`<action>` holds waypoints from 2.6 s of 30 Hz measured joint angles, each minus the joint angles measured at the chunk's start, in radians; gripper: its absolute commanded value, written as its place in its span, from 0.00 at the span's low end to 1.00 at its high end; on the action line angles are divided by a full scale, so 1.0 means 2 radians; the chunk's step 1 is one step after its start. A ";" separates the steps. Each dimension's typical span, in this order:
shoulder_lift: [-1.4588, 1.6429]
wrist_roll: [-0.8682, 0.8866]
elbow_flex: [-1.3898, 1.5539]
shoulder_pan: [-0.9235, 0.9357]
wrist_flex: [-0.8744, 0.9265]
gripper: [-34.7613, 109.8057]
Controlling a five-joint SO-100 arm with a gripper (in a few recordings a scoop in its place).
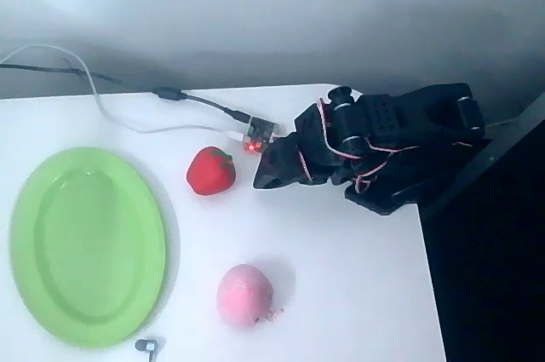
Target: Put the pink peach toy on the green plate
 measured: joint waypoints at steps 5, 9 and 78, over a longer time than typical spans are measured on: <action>-0.046 0.002 -0.037 -0.021 -0.010 0.24; -0.127 0.001 -0.098 -0.048 -0.018 0.24; -0.734 -0.014 -0.557 -0.284 -0.218 0.49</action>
